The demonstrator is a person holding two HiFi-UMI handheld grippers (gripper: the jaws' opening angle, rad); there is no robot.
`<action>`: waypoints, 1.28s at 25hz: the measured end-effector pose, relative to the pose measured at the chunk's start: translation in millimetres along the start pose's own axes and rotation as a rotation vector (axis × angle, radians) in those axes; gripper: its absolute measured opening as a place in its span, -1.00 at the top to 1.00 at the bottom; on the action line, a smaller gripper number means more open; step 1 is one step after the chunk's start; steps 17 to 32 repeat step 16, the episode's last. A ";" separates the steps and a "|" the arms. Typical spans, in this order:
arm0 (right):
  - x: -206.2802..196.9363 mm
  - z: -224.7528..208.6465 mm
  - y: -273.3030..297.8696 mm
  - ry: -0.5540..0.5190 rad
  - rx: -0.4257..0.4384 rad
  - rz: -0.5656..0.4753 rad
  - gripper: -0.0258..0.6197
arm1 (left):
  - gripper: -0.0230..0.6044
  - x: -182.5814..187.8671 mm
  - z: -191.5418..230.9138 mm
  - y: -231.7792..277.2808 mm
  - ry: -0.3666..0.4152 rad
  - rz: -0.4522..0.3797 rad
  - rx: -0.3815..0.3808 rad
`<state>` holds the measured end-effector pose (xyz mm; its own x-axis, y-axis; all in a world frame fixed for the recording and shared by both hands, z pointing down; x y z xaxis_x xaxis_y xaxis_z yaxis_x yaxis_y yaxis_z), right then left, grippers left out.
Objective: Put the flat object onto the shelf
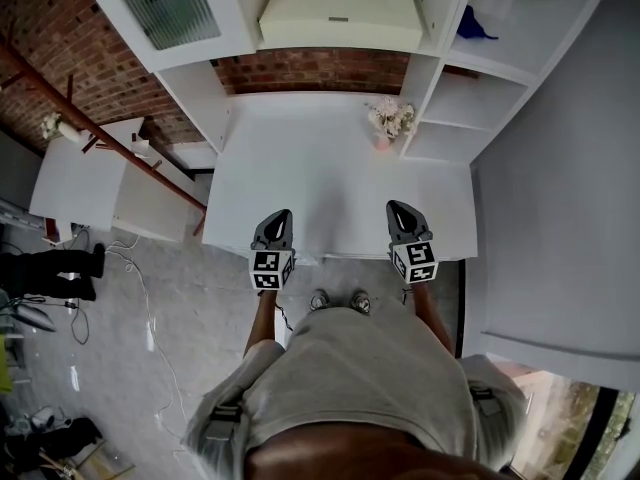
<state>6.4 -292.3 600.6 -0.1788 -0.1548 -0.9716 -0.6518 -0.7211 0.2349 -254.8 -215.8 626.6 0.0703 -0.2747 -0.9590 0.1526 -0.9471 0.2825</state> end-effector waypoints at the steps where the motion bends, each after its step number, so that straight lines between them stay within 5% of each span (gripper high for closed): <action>1: -0.2 -1.0 0.3 0.002 -0.002 -0.001 0.83 | 0.88 0.6 1.1 1.1 0.001 -0.001 0.000; 32: -2.9 -5.5 7.0 0.013 -0.002 0.010 0.83 | 0.88 5.8 -1.6 14.7 -0.002 -0.011 -0.020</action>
Point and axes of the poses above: the fingertips, and each gripper's own axes: y forward along the fingers, z to its left, x out of its top, the point moved 3 cm from there along -y, backward along the fingers, and after that the axes turned 1 degree about y, right-handed, at the moved point
